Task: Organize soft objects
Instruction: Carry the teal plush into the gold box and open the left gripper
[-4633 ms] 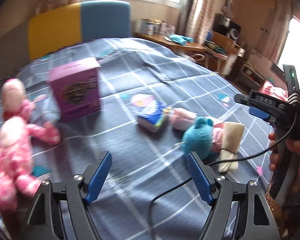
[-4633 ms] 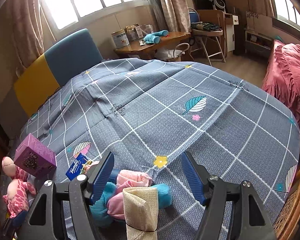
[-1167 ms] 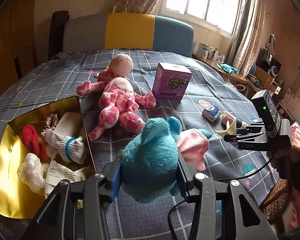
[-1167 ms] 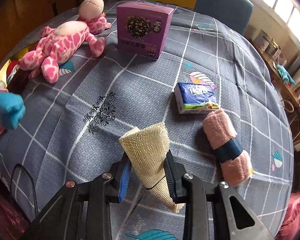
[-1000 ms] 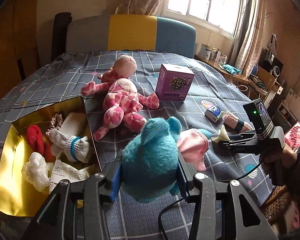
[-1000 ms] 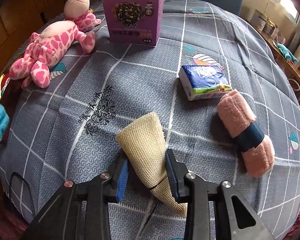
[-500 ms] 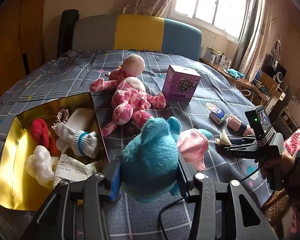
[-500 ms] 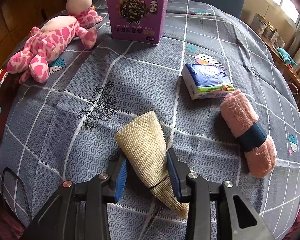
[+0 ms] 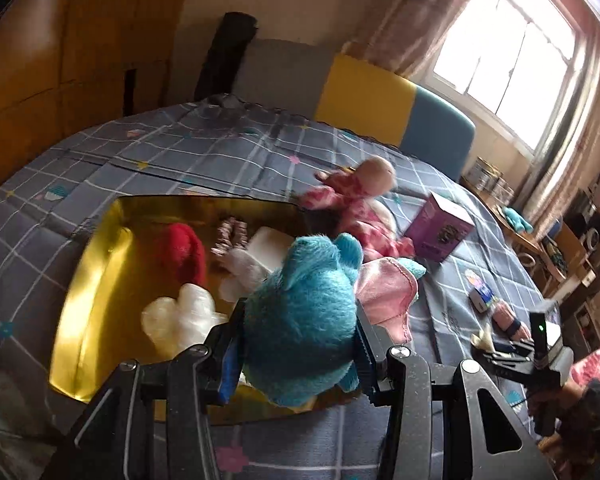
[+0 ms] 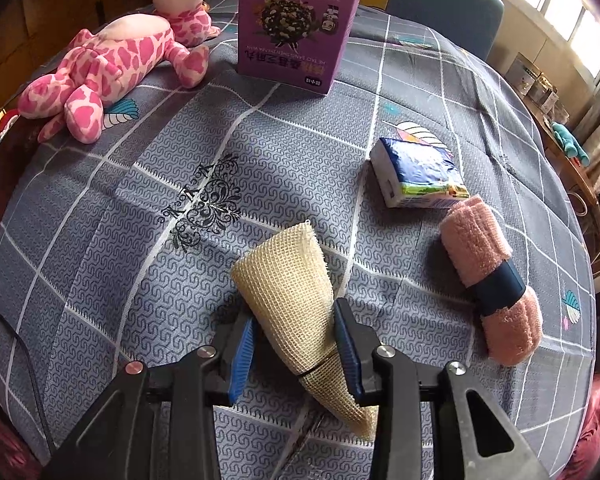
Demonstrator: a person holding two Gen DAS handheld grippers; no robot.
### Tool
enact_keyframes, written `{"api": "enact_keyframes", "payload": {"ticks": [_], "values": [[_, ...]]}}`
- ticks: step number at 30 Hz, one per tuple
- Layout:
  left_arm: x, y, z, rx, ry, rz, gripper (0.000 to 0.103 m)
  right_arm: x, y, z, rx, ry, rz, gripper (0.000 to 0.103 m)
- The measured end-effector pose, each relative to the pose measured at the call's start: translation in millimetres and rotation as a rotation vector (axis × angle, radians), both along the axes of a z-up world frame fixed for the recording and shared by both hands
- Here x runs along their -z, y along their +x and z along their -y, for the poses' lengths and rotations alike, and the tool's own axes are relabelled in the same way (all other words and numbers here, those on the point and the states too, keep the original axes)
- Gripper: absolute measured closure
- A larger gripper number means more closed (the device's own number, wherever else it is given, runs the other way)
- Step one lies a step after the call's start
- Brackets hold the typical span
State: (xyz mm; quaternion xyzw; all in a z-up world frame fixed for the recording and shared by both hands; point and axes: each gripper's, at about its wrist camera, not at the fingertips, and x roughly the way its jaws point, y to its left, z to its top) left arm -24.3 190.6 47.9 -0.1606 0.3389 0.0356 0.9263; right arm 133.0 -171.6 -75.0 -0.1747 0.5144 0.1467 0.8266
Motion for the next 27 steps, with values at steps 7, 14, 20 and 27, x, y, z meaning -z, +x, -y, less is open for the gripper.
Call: {"api": "enact_keyframes", "payload": {"ticks": [7, 14, 20, 27], "values": [[9.4, -9.2, -107.8, -0.267, -0.126, -0.044, 0.056, -0.5, -1.3, -2.2, -0.013, -0.02, 0.013, 0.065], [42.7, 12.6, -167.0, -0.461, -0.263, -0.132, 0.053, -1.2, -1.4, -3.1, -0.015, -0.027, 0.016, 0.065], [65.6, 52.5, -176.8, -0.489, -0.23, -0.207, 0.05, -1.0, -1.7, -3.0, -0.016, -0.028, 0.016, 0.065], [80.1, 84.1, -179.7, -0.505, -0.05, -0.291, 0.02, -0.8, -1.8, -3.0, -0.017, -0.029, 0.017, 0.065]]}}
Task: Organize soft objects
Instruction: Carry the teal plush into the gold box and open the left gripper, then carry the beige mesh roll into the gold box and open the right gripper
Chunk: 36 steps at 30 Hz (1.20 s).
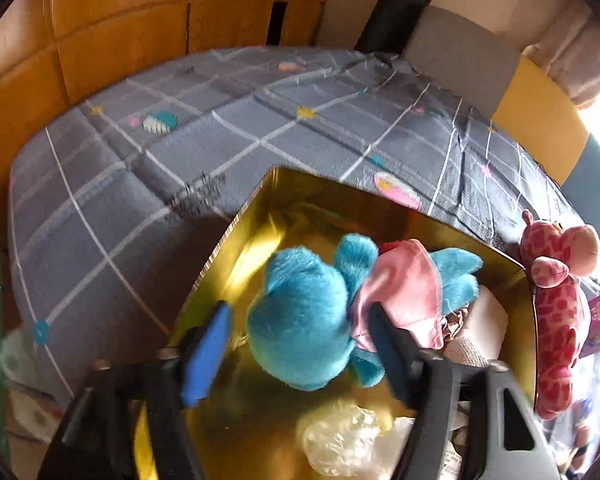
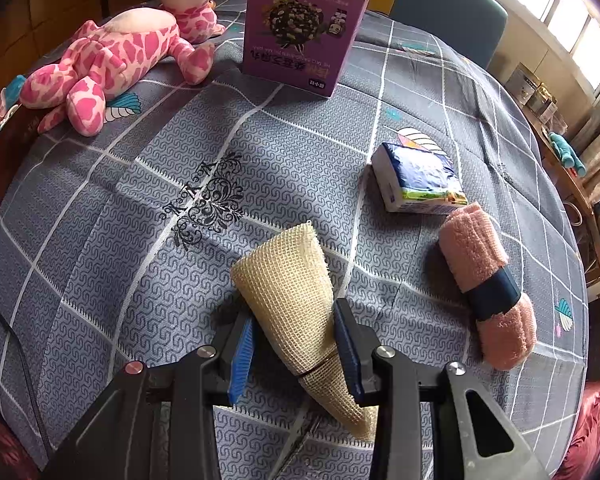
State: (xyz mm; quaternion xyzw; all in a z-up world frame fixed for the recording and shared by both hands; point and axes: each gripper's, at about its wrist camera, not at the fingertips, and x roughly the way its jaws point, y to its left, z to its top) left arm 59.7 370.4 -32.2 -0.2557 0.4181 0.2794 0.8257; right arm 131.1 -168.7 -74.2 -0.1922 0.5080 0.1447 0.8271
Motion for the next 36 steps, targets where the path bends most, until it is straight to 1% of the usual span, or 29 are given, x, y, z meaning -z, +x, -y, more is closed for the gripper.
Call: {"api": "enact_keyframes", "payload": {"ticks": [3, 9, 13, 16, 19, 25, 30, 36], "values": [[-9.9, -6.9, 3.7, 0.0, 0.062, 0.021, 0.02, 0.0, -0.1, 0.2, 0.0, 0.0, 0.0, 0.065], [-25.2, -25.7, 19.2, 0.025, 0.144, 0.065, 0.02, 0.3, -0.6, -0.8, -0.004, -0.009, 0.006, 0.065], [-32.5, -43.3, 47.5, 0.08, 0.203, 0.086, 0.02, 0.2, -1.7, -2.5, -0.01, -0.021, 0.014, 0.065], [-34.5, -54.2, 69.6, 0.131, 0.23, 0.097, 0.02, 0.1, -1.9, -3.3, -0.012, -0.026, 0.018, 0.065], [-36.5, -64.9, 89.8, 0.169, 0.247, 0.108, 0.02, -0.1, -2.5, -4.4, -0.013, -0.03, 0.021, 0.065], [-38.1, -78.2, 124.0, 0.239, 0.252, 0.118, 0.02, -0.1, -2.8, -4.6, -0.012, -0.036, 0.024, 0.065], [-41.5, -85.3, 142.2, 0.272, 0.258, 0.132, 0.02, -0.6, -3.7, -4.9, -0.012, -0.04, 0.025, 0.065], [-44.0, -92.0, 152.9, 0.296, 0.252, 0.144, 0.02, 0.2, -5.5, -7.3, -0.001, -0.05, 0.032, 0.065]]}}
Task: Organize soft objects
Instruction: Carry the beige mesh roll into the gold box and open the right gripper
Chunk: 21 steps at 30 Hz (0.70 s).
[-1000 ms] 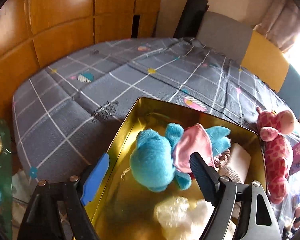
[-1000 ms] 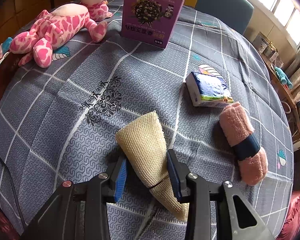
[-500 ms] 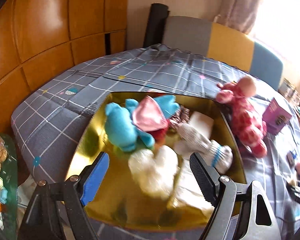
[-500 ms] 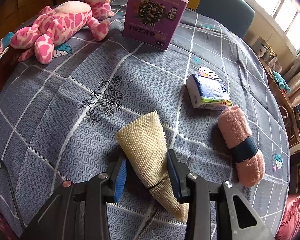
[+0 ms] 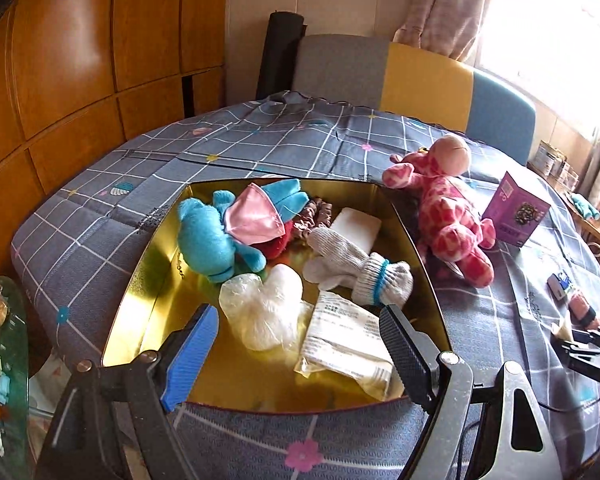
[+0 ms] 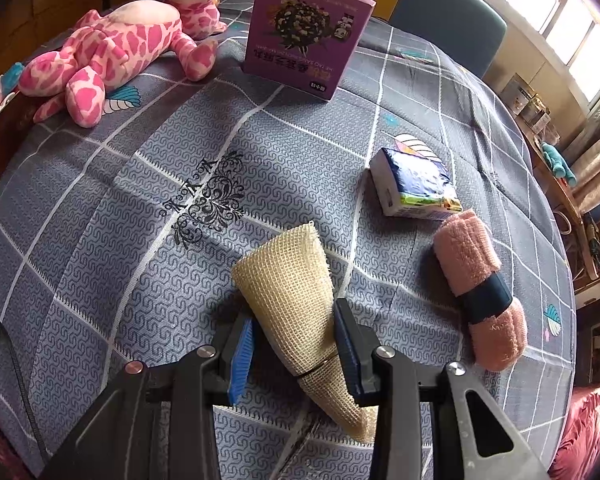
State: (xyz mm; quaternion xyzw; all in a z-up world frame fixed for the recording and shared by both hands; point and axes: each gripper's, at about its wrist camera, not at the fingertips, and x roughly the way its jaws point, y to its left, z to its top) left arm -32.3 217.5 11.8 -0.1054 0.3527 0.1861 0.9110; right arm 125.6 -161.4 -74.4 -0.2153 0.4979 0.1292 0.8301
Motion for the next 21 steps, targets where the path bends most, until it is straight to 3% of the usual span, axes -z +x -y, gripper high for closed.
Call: {"api": "enact_keyframes", "payload": {"ticks": [9, 17, 21], "values": [[7.6, -8.5, 2.8, 0.02, -0.028, -0.012, 0.02, -0.1, -1.9, -4.4, 0.047, -0.018, 0.015, 0.066], [11.8, -13.9, -6.7, 0.001, -0.053, -0.008, 0.02, -24.6, -2.1, -0.2, 0.133, 0.103, 0.044, 0.07], [9.2, -19.1, -21.5, -0.034, -0.059, 0.004, 0.02, -48.7, -6.8, -13.1, 0.114, 0.156, 0.092, 0.071]]}}
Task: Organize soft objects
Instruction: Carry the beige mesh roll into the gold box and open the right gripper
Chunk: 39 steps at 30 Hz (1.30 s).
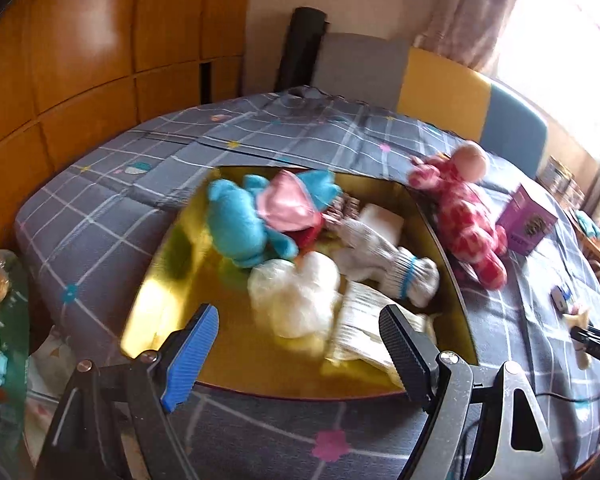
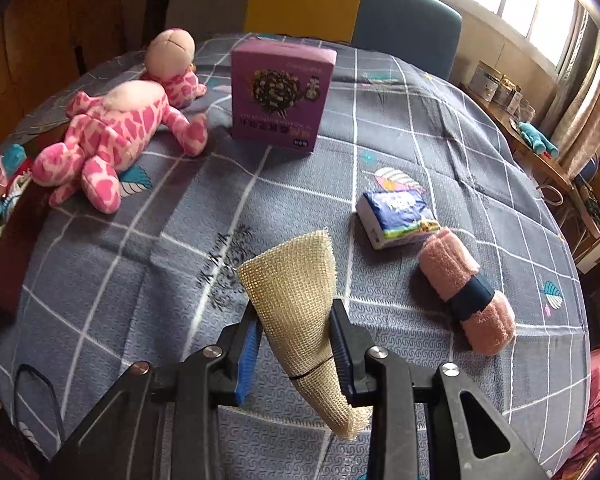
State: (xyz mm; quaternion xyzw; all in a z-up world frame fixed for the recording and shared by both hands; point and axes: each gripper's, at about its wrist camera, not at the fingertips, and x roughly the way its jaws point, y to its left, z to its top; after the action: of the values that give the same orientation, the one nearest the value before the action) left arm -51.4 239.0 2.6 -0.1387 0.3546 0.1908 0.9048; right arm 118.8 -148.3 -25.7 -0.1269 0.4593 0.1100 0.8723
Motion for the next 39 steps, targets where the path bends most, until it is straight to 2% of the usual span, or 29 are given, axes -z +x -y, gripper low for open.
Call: {"api": "enact_keyframes", "payload": {"ticks": [3, 5, 8, 14, 21, 25, 28, 30, 36, 38, 39], "values": [[-3.3, -8.3, -18.3, -0.051, -0.003, 0.01, 0.02, -15.4, -3.2, -15.2, -0.022, 0.011, 0.038, 0.071], [-4.8, -15.4, -32.1, -0.094, -0.008, 0.015, 0.02, -26.1, -7.0, -30.5, -0.075, 0.086, 0.019, 0.071], [-6.6, -27.1, -52.1, -0.156, -0.006, 0.02, 0.021, -37.4, -17.5, -70.3, -0.208, 0.16, -0.003, 0.071], [-11.4, -43.4, -78.0, -0.235, -0.014, 0.043, 0.021, -42.8, -48.8, -181.1, -0.491, 0.282, -0.094, 0.071], [-13.8, -50.1, -86.5, -0.249, -0.018, 0.06, 0.021, -23.5, -71.9, -300.0, -0.694, 0.336, -0.198, 0.07], [-11.9, -52.7, -91.2, -0.268, -0.03, 0.058, 0.021, 4.0, -82.1, -348.1, -0.749, 0.266, -0.227, 0.063], [-8.4, -53.9, -95.8, -0.282, -0.045, 0.055, 0.021, 21.5, -84.8, -360.0, -0.755, 0.232, -0.269, 0.059], [-6.1, -54.2, -97.5, -0.287, -0.047, 0.05, 0.021, 24.3, -86.0, -357.3, -0.747, 0.254, -0.292, 0.058], [-0.3, -51.1, -95.3, -0.276, -0.05, 0.034, 0.02, 15.5, -84.8, -330.9, -0.696, 0.337, -0.277, 0.056], [-1.4, -49.9, -92.2, -0.27, -0.041, 0.036, 0.02, 11.5, -83.4, -321.6, -0.678, 0.374, -0.269, 0.051], [-2.7, -49.7, -90.6, -0.267, -0.035, 0.038, 0.02, 10.1, -82.6, -317.6, -0.669, 0.385, -0.267, 0.039]]}}
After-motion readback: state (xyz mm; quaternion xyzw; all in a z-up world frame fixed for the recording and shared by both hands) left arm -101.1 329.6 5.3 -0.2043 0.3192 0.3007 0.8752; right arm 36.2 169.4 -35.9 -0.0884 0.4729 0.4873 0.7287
